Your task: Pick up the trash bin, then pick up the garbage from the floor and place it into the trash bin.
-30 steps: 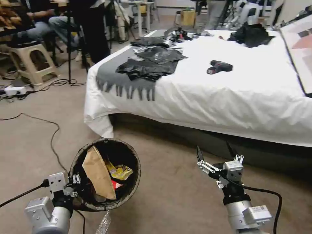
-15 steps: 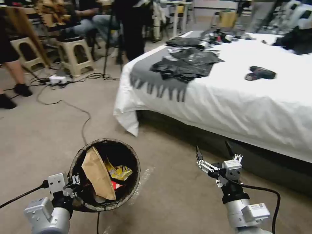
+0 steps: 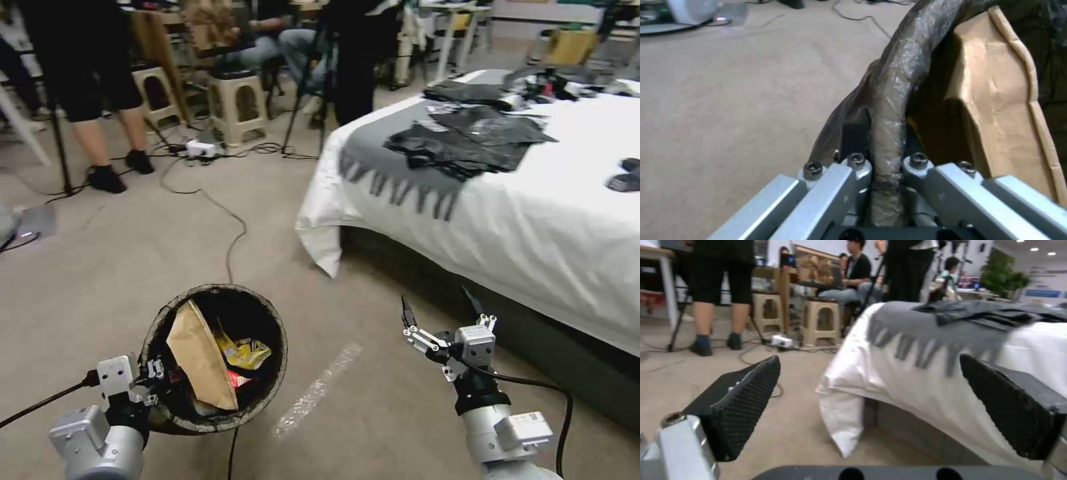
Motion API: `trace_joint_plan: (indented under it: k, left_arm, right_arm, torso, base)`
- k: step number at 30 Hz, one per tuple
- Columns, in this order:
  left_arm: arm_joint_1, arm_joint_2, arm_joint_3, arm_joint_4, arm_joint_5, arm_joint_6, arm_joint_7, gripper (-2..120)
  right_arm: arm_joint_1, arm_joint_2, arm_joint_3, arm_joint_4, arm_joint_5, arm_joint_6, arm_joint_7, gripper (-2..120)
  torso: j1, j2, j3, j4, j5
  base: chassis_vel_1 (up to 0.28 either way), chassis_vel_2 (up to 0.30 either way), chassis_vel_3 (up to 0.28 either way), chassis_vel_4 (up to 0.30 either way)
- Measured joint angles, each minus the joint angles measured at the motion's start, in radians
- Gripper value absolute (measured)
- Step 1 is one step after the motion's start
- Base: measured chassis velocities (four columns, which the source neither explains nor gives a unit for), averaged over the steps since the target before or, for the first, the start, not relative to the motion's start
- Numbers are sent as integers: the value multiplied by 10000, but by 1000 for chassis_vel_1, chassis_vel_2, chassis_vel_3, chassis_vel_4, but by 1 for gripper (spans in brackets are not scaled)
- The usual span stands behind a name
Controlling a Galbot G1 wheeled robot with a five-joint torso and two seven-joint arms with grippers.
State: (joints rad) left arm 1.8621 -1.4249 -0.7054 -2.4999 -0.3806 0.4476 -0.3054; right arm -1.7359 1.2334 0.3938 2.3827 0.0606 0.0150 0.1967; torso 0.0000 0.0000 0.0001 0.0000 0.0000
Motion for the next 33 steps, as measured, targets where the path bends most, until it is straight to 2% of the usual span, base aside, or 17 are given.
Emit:
trace_joint_plan:
  k: [33]
  left_arm:
    - [-14, -37, 3, 0, -8, -47, -8, 3]
  right_arm:
    - [182, -70, -60, -68, 138, -113, 87, 100]
  torso:
    - [0, 1, -1, 0, 0]
  base:
    - [103, 104, 102, 104]
